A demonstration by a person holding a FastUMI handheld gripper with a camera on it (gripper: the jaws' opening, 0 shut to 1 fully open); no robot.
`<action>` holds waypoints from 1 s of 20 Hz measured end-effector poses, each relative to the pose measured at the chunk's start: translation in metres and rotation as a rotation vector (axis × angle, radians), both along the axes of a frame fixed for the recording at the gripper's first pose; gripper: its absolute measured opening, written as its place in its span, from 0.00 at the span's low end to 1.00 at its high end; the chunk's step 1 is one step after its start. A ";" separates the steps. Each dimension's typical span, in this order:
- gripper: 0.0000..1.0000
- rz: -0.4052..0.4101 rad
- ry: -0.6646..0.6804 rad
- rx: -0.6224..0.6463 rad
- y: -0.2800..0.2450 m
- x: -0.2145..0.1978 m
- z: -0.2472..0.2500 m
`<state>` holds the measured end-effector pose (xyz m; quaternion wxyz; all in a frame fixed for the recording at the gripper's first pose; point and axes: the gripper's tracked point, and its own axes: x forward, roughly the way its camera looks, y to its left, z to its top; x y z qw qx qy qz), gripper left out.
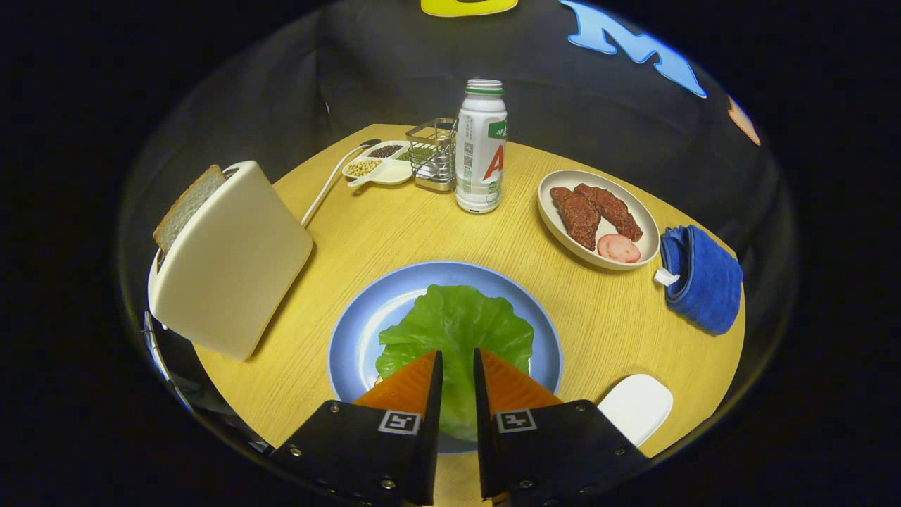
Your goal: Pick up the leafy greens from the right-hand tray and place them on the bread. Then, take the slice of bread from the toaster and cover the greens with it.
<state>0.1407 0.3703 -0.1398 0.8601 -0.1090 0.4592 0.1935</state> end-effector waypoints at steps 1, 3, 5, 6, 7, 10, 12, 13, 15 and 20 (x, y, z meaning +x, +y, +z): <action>0.25 -0.002 -0.006 0.002 -0.001 0.001 0.002; 0.25 -0.010 -0.019 0.017 0.001 0.001 0.005; 0.25 -0.027 -0.028 0.029 0.001 0.001 0.008; 0.25 -0.036 -0.039 0.033 0.001 0.001 0.011; 0.25 -0.042 -0.053 0.031 0.001 0.002 0.013; 0.25 -0.054 -0.103 0.056 0.010 -0.003 0.023; 0.25 -0.040 -0.155 0.093 0.022 -0.011 0.032; 0.25 -0.036 -0.198 0.107 0.026 -0.013 0.038; 0.25 -0.042 -0.289 0.145 0.036 -0.019 0.051; 0.25 -0.103 -0.551 0.288 0.064 -0.041 0.093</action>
